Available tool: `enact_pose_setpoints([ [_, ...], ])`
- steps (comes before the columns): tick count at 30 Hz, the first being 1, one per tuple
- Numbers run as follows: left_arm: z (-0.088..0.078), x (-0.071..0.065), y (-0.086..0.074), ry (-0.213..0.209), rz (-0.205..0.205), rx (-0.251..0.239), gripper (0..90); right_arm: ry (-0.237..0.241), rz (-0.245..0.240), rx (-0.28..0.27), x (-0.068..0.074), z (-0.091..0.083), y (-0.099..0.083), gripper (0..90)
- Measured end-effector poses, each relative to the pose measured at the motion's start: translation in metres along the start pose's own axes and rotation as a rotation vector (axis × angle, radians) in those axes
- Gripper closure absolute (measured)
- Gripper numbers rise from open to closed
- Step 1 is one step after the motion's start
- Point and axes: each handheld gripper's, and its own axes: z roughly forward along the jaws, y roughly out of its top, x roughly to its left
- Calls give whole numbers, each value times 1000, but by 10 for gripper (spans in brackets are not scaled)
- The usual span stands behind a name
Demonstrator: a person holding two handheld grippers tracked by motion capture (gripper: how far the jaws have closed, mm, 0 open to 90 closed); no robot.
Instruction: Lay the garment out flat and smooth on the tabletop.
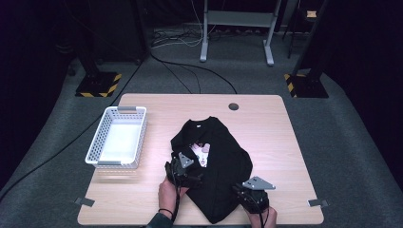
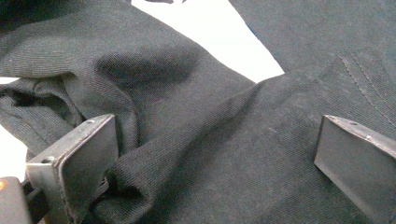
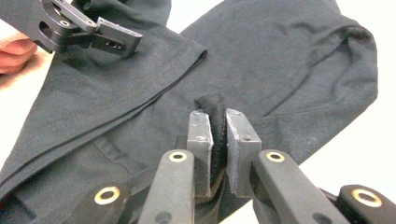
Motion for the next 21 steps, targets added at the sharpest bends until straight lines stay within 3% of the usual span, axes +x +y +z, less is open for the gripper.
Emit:
enact_pose_setpoints([
  [21,0,0,0,1,2,1,2,-21,1,31,-12,-30,-18,798],
])
